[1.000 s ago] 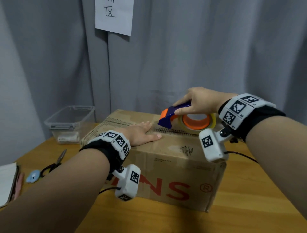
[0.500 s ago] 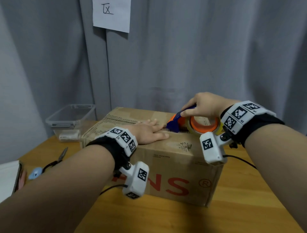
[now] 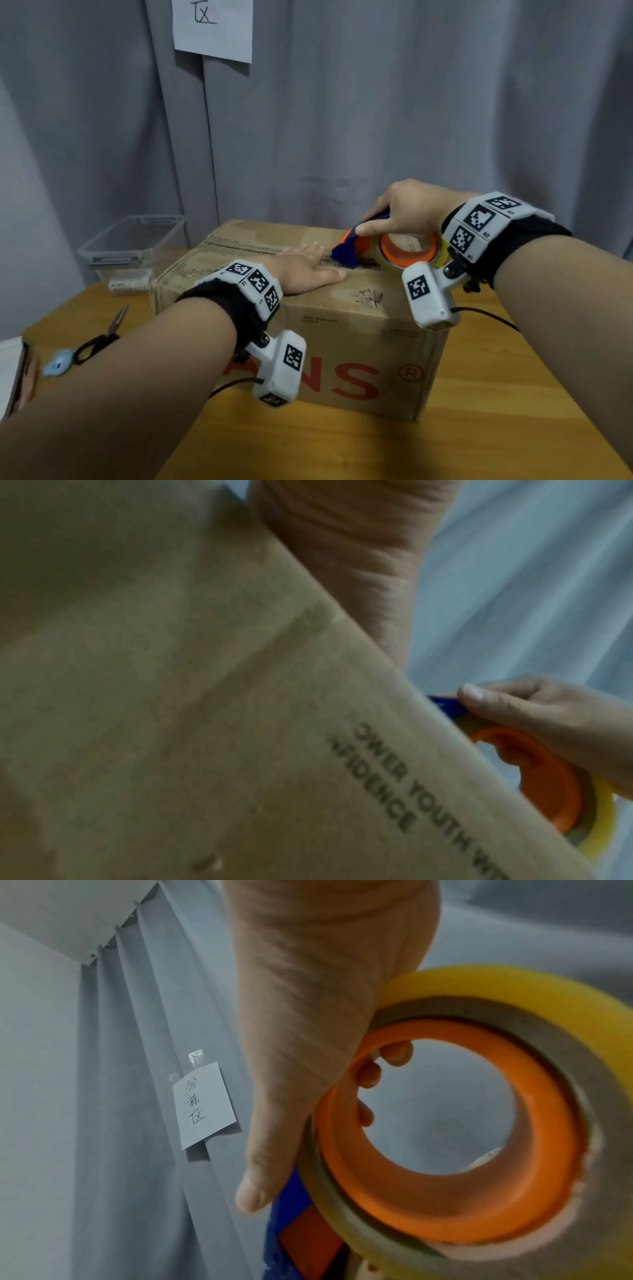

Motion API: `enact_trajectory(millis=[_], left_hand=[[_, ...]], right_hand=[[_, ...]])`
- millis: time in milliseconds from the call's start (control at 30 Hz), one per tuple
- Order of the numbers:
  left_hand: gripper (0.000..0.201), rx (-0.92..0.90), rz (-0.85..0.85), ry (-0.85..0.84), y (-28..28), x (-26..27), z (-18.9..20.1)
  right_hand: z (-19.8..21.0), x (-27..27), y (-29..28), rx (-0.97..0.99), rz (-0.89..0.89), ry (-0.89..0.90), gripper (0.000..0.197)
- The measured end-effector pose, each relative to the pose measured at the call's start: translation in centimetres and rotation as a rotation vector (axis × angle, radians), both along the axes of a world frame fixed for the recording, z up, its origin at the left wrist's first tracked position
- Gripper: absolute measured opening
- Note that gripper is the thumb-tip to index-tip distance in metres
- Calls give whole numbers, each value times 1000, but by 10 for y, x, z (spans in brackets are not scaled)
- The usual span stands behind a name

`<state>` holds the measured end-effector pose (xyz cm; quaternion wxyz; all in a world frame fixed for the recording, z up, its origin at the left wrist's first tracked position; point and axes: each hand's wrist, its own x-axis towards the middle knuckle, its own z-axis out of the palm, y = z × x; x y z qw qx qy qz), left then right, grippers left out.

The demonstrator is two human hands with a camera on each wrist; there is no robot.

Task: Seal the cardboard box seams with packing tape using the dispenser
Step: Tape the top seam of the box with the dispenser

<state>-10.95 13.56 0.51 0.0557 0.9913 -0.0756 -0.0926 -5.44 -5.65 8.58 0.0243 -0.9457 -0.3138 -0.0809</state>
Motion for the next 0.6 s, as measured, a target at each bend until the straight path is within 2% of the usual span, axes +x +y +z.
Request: enact_trajectory(millis=[67, 200, 367, 600], left_hand=[[80, -48, -12, -5, 4, 2, -1], [80, -131, -33, -3, 9, 4, -2], [85, -87, 14, 37, 10, 6, -4], [82, -30, 53, 54, 2, 1, 3]], right_hand=[[11, -4, 0, 29, 27, -53, 44], [23, -14, 4, -35, 53, -104, 40], [12, -11, -10, 3, 32, -16, 39], [19, -21, -25, 44, 3, -5, 35]])
